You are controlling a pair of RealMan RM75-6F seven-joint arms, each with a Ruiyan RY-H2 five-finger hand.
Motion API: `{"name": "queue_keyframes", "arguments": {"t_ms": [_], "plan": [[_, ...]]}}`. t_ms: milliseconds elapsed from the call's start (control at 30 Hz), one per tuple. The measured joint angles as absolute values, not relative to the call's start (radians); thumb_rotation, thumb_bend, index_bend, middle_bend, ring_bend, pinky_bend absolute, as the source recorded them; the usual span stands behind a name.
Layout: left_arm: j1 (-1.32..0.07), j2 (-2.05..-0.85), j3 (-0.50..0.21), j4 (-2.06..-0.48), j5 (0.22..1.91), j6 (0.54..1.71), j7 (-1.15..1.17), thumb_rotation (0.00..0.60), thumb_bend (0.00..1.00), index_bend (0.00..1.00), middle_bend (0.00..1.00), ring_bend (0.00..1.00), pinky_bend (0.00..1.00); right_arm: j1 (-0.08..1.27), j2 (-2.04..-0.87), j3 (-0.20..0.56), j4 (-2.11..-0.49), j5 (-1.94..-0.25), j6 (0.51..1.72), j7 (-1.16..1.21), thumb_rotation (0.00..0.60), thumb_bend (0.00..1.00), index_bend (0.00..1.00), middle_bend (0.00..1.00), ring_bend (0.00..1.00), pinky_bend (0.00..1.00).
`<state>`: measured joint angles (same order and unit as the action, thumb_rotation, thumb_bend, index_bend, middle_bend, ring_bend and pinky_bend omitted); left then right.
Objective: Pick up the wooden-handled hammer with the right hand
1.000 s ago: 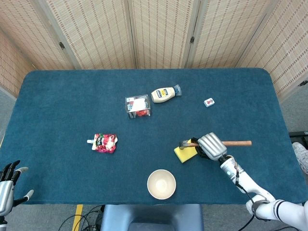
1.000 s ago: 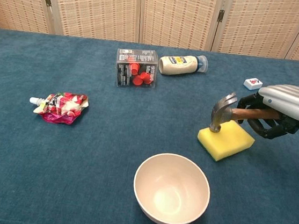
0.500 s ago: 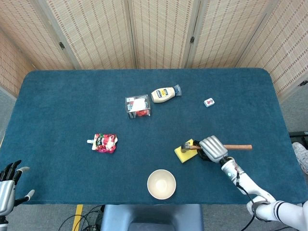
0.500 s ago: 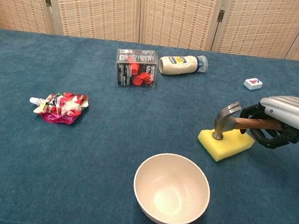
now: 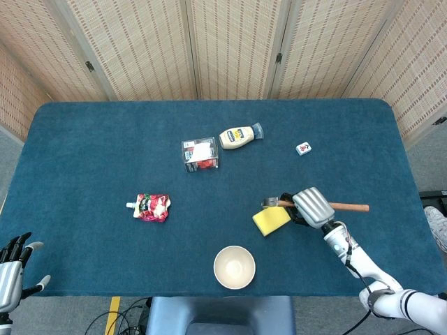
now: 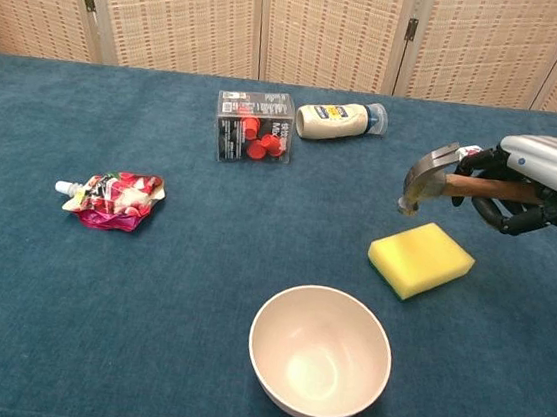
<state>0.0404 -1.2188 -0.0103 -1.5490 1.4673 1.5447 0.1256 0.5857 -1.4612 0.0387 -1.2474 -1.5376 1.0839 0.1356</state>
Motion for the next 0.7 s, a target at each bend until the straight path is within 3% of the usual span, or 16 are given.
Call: {"name": "queue_keyframes", "arguments": {"t_ms": [400,700], "plan": [[0.042,-1.219,-0.011,-1.55,1.468,1.549,0.124,0.6,0.2,0.29,0.13,0.12,0.21,0.576,-1.512,-0.009,-1.178,-1.535,1.019,0.14,0.6,0.71,0.85,0.91,0.75,0.73],[0.042,-1.22,-0.011,-1.55,1.47,1.549,0.123,0.6,0.2,0.29,0.13,0.12,0.21,0.58,-1.509,0.045,-1.173,-1.529,1.078,0.188,0.6,0.71,0.85,0.91,0.75,0.73]]}}
